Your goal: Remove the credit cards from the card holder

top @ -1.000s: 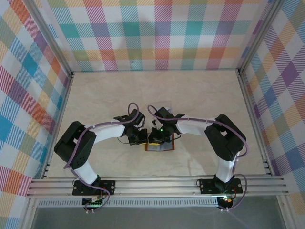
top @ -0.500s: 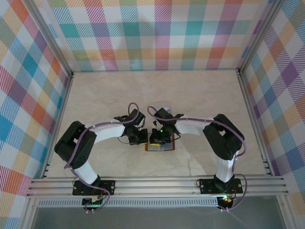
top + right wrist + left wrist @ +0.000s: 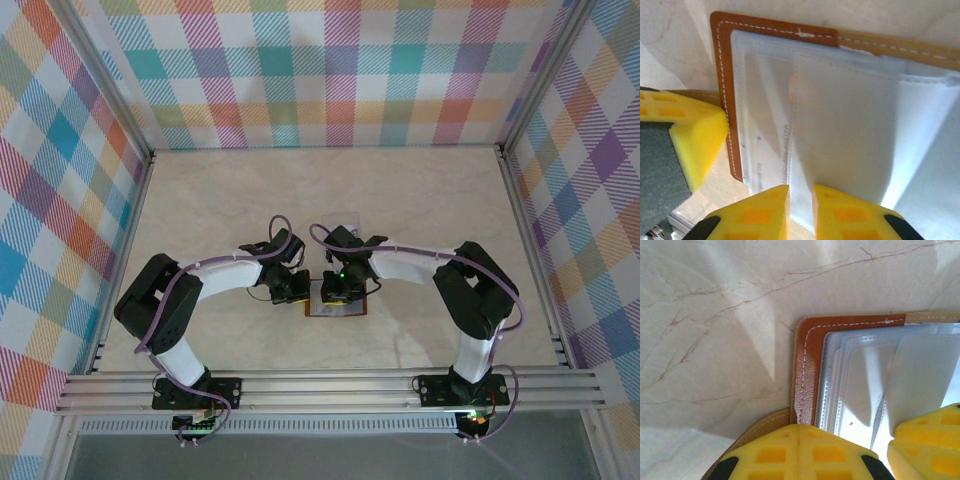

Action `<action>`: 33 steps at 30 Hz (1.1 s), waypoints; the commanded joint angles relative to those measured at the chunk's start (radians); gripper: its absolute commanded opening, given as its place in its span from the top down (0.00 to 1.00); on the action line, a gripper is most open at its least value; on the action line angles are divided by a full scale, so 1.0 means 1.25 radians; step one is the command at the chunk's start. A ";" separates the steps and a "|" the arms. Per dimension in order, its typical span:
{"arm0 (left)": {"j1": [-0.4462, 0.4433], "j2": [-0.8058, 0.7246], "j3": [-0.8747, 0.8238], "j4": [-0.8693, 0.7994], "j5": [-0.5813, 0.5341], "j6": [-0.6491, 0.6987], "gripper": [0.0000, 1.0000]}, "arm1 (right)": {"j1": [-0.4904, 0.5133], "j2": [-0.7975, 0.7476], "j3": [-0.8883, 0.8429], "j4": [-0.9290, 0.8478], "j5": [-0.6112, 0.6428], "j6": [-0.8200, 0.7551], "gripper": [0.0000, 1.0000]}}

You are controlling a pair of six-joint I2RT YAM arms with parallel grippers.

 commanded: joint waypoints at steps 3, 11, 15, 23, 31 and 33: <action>0.005 0.015 -0.021 -0.043 -0.010 0.006 0.95 | 0.005 -0.033 0.020 -0.076 0.052 -0.029 0.78; 0.005 0.013 -0.017 -0.043 -0.012 0.007 0.95 | 0.005 -0.054 0.030 -0.122 0.088 -0.044 0.74; 0.005 0.009 -0.014 -0.043 -0.014 0.007 0.95 | 0.005 -0.061 0.041 -0.147 0.109 -0.051 0.72; 0.005 0.012 -0.009 -0.046 -0.012 0.010 0.95 | 0.005 -0.056 0.050 -0.171 0.128 -0.060 0.62; 0.005 0.014 -0.006 -0.048 -0.010 0.009 0.95 | 0.005 -0.055 0.047 -0.173 0.139 -0.057 0.57; 0.005 0.009 -0.004 -0.049 -0.010 0.008 0.95 | 0.004 -0.070 0.043 -0.160 0.129 -0.054 0.58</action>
